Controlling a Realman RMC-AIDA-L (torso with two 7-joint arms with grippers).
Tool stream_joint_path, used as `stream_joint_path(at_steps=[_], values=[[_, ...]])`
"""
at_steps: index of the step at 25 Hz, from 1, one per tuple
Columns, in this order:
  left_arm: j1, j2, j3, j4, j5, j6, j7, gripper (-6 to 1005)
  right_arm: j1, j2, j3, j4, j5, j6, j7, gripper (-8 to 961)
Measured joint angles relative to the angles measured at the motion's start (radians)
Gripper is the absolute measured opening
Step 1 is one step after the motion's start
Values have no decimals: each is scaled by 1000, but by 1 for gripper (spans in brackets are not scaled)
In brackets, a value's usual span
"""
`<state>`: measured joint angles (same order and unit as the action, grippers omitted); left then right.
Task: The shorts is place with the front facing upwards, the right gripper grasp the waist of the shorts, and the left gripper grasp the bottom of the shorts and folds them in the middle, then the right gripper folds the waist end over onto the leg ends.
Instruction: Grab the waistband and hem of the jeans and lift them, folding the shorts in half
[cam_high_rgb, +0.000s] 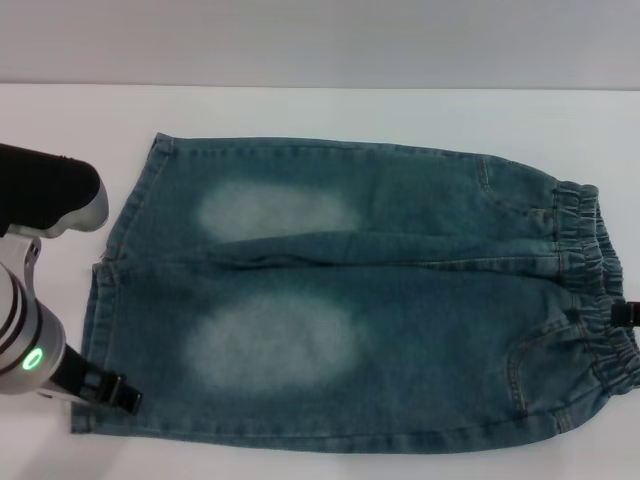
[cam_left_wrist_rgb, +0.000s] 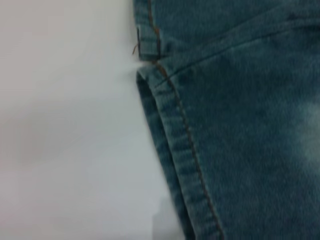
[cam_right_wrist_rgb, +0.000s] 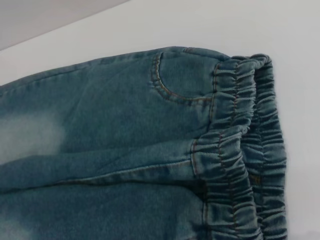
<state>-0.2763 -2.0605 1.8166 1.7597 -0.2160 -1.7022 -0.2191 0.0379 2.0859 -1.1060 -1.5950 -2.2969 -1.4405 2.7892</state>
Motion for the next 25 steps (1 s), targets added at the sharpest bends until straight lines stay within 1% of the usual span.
stream_joint_path(at_steps=[8,11,15,25], values=[[6,-2,-5,-4,-13,-8,-2,795,5,-1,0,4,3,0,-8,785],[2,-1,-5,-17,-42,-2,0,794,5,-1,-1,5,4,0,-14,785],[0,-1,-5,-39,-42,1,0,794,6,-1,-7,7,7,-1,-15,785],[-4,-3,-3,-49,-36,11,-2,792,7,-1,-7,8,15,-12,-20,785]])
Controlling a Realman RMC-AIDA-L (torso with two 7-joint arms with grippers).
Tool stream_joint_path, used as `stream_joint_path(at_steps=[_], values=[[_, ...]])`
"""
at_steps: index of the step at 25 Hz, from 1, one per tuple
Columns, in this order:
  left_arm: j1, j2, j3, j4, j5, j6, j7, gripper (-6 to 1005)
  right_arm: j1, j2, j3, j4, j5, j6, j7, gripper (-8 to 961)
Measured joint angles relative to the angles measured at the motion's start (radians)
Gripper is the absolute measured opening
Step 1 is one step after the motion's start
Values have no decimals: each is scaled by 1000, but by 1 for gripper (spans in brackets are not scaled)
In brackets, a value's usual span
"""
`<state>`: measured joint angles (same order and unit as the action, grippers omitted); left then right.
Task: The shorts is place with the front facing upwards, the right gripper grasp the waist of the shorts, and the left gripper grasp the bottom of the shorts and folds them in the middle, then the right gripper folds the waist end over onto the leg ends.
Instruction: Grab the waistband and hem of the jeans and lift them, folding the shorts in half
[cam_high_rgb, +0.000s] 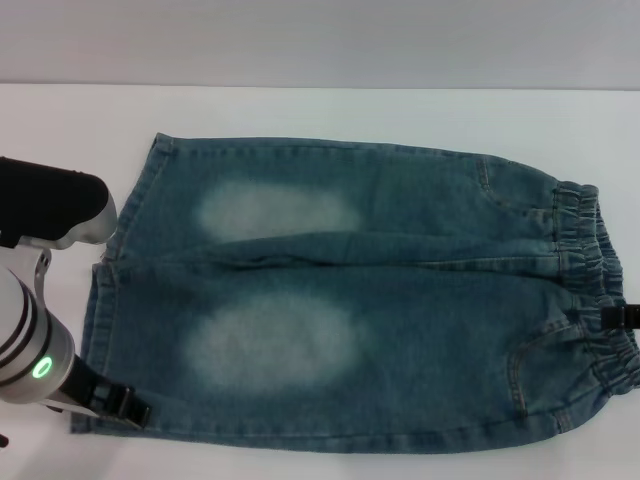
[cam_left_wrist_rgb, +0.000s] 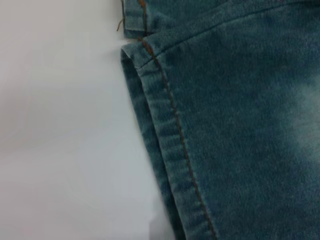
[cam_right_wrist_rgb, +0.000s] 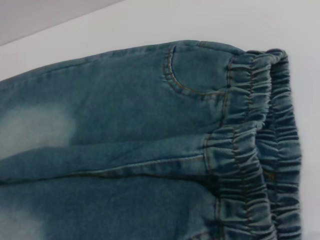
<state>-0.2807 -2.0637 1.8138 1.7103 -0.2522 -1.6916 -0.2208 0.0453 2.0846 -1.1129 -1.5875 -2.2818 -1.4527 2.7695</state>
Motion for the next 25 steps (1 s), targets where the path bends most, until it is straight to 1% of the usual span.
stream_joint_path(at_steps=[4,10,15,23,25], values=[[-5,0,-7,-9,-5,5,10,791,-3,-1,7,2,35,-9,-19,785],[-29,2,-35,-67,-40,1,45,790,-7,-3,21,8,60,-22,-35,785],[-29,2,-50,-58,-49,5,55,555,-13,-2,22,9,67,-31,-36,785],[-31,2,-44,-49,-49,8,55,327,-18,0,22,7,69,-46,-36,785],[-29,2,-44,-39,-50,7,55,249,-18,0,22,6,70,-50,-36,785]])
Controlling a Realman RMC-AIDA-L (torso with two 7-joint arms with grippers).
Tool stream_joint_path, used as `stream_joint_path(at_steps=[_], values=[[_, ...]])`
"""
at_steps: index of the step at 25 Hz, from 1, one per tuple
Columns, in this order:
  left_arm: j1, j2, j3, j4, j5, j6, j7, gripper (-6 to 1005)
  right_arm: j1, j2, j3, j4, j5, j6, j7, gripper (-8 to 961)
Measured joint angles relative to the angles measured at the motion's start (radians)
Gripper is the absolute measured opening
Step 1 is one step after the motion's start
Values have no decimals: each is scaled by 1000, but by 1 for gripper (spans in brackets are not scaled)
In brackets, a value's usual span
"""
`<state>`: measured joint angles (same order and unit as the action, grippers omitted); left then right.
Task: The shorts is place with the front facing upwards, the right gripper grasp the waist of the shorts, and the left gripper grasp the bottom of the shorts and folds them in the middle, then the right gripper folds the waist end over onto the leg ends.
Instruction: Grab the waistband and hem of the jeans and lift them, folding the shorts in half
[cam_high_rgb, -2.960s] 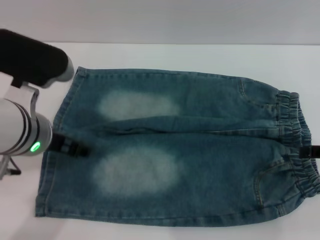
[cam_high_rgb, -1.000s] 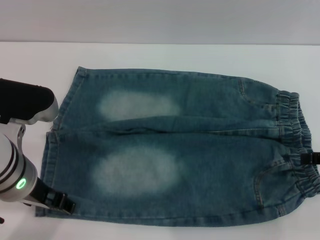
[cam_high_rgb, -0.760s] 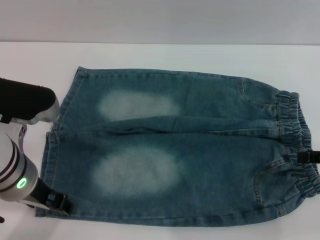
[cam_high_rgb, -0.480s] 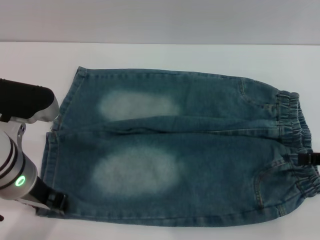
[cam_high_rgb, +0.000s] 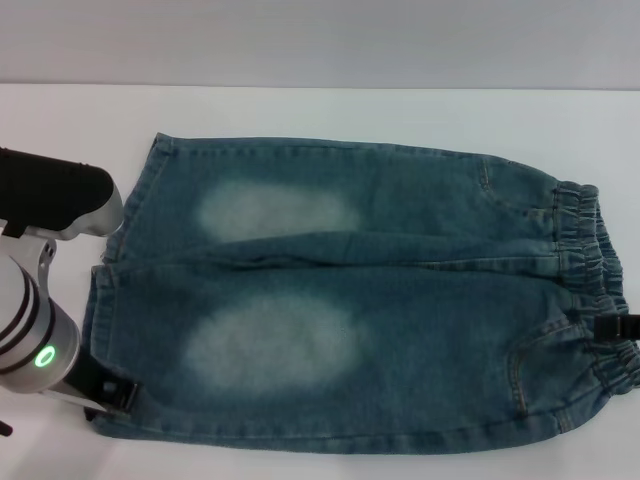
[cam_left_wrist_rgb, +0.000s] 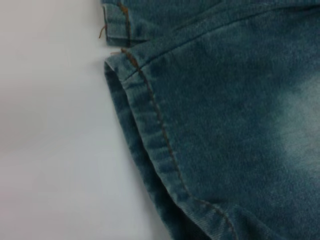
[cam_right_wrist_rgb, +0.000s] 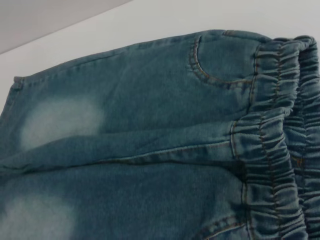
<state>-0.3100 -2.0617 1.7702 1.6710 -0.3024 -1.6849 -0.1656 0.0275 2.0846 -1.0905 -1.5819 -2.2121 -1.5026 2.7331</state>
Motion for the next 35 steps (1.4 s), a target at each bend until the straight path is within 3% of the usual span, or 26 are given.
stream_joint_path(at_steps=[4,9,18,35], values=[[5,0,0,34,-1,-6,0,92,0,0,7,-2,0,-15,1,784],[11,0,1,50,-2,-8,0,24,-12,1,39,6,-2,-40,1,784],[6,0,1,57,-1,-9,7,34,-6,-3,42,115,-22,13,-15,784],[-7,0,-9,70,-1,-10,23,54,26,-3,26,189,-18,59,-36,785]])
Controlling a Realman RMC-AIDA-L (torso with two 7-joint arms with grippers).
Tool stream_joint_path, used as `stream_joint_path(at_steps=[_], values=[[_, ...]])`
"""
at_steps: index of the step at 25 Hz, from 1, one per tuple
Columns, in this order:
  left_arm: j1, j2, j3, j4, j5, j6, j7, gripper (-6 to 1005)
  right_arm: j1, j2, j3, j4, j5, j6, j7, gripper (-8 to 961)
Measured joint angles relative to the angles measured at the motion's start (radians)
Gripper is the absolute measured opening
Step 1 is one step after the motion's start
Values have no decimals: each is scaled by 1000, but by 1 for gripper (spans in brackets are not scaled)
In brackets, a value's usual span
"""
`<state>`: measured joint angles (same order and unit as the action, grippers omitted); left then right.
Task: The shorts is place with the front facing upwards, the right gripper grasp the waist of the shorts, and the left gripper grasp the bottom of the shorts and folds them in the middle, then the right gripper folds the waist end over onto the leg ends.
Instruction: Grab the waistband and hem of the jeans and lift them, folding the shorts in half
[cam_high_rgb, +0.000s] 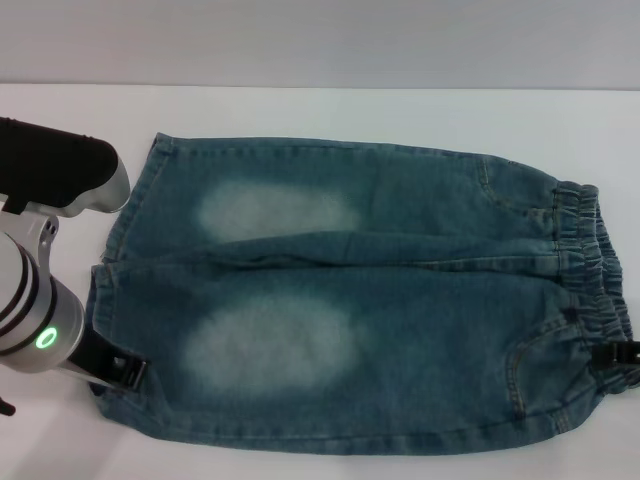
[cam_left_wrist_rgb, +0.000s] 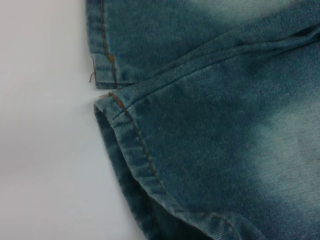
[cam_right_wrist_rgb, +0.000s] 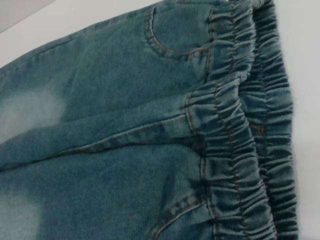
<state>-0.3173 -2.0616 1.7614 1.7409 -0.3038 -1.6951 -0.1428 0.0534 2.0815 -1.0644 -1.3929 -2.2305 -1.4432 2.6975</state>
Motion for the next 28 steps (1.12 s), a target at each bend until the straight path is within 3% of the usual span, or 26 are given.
stream_joint_path(at_steps=[4,17,28], values=[[0,1,0,0,0,0,0,58,7,0,-11,13,1,5,-1,785],[-8,-2,9,-1,0,1,0,73,9,-3,-22,21,76,7,-58,660],[-12,-3,10,-1,-1,7,0,86,15,-6,-21,52,81,-3,-103,333]])
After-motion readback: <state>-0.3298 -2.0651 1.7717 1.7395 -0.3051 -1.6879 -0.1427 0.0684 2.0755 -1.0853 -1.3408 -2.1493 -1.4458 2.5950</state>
